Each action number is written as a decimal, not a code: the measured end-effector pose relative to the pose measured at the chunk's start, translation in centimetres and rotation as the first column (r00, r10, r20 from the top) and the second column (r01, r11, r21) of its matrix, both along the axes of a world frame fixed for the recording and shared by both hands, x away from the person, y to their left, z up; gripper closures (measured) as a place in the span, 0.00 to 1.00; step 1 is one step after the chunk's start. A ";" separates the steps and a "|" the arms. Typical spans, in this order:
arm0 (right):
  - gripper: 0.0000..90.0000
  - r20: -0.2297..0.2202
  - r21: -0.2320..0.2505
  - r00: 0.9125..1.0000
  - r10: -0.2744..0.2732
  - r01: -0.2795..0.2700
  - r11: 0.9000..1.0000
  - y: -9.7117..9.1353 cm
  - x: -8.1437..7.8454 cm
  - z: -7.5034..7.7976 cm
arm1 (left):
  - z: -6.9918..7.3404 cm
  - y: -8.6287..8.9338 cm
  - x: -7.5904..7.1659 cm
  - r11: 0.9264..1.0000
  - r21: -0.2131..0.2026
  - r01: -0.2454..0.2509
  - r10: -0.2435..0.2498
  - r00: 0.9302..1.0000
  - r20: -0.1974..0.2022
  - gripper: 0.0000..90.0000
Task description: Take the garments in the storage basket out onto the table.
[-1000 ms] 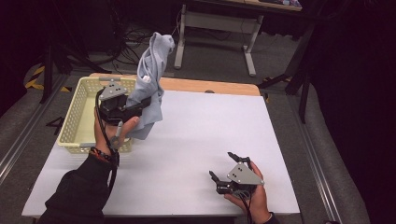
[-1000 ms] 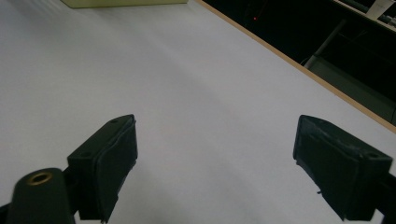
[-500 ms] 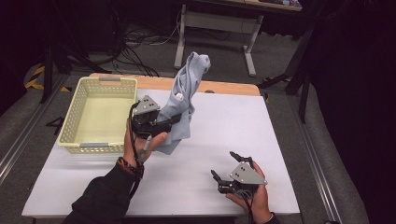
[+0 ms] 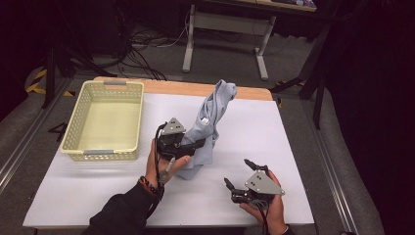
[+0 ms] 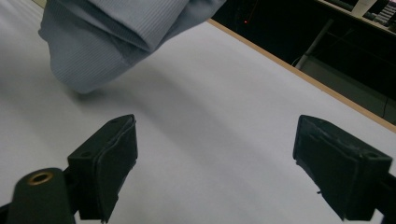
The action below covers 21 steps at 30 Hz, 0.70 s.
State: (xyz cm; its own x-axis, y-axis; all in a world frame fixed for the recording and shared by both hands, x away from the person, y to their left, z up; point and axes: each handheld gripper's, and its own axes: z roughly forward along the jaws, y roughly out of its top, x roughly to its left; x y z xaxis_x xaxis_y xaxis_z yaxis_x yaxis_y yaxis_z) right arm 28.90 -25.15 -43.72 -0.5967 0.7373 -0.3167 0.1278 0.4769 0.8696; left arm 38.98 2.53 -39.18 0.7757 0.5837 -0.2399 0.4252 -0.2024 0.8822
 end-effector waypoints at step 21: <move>0.23 -0.149 0.120 0.989 0.011 0.007 0.993 -0.8 1.9 -1.0 | -3.5 3.0 -1.8 0.993 -0.105 0.061 -0.062 0.998 -0.005 0.18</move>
